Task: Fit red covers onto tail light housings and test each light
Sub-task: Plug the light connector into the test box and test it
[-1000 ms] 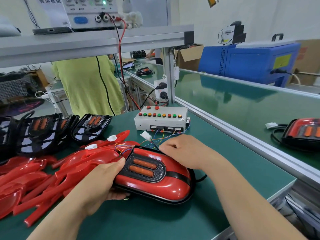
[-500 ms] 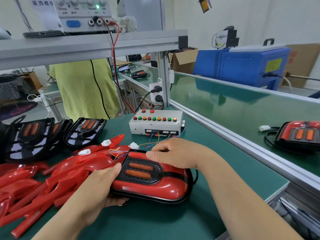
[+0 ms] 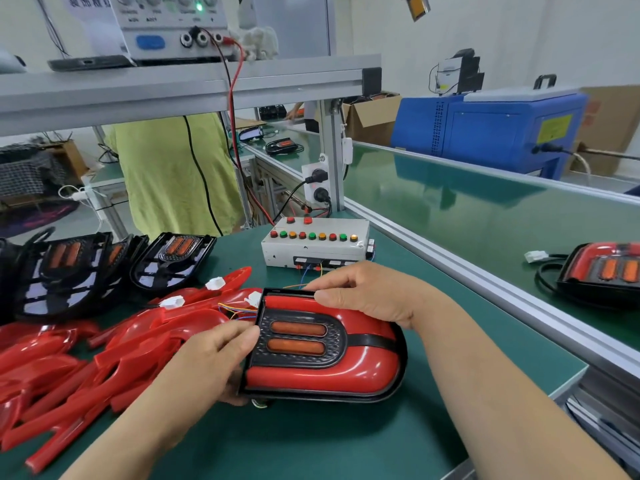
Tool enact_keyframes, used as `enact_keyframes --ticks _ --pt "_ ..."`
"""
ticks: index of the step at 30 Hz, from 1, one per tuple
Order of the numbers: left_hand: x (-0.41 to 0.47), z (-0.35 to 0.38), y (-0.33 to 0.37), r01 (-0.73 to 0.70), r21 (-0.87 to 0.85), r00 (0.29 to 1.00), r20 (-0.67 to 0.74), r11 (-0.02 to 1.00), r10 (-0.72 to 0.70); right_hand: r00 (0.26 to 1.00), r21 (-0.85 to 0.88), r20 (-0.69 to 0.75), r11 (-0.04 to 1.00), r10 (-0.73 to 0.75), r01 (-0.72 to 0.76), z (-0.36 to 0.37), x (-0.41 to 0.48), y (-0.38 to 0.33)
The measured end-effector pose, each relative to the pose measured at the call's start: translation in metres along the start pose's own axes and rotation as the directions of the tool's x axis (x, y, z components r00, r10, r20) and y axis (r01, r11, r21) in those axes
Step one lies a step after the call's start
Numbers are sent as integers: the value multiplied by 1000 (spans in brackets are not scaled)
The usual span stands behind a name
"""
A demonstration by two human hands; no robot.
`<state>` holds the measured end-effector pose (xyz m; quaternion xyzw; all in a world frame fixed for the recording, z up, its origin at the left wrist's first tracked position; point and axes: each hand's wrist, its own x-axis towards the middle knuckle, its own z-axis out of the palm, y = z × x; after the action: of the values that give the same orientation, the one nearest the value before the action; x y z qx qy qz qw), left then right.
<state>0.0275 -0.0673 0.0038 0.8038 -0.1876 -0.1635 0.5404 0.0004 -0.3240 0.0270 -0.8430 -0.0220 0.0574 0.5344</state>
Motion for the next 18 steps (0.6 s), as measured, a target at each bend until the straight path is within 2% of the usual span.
enact_keyframes --ticks 1,3,5,6,8,12,18 --pt "2 -3 -2 -80 85 985 -145 993 92 1000 -37 -3 999 -9 9 -1 -1 -3" --pt "4 -10 -2 -206 225 881 -381 952 280 999 -159 11 987 -37 38 -1 -2 -11" --pt "7 -13 -1 -302 262 804 -447 916 393 997 -284 48 956 -60 71 1 -2 -20" --pt "10 -11 0 -346 260 798 -424 902 428 995 -326 63 941 -72 89 3 -1 -25" --pt "17 -6 1 -393 227 841 -303 891 448 992 -362 77 924 -104 125 8 0 -32" --pt "25 -5 1 -379 164 921 -31 911 389 978 -396 103 895 -179 206 14 1 -41" --pt "21 -20 9 -359 118 926 171 926 337 965 -332 119 906 -235 262 18 -6 -45"
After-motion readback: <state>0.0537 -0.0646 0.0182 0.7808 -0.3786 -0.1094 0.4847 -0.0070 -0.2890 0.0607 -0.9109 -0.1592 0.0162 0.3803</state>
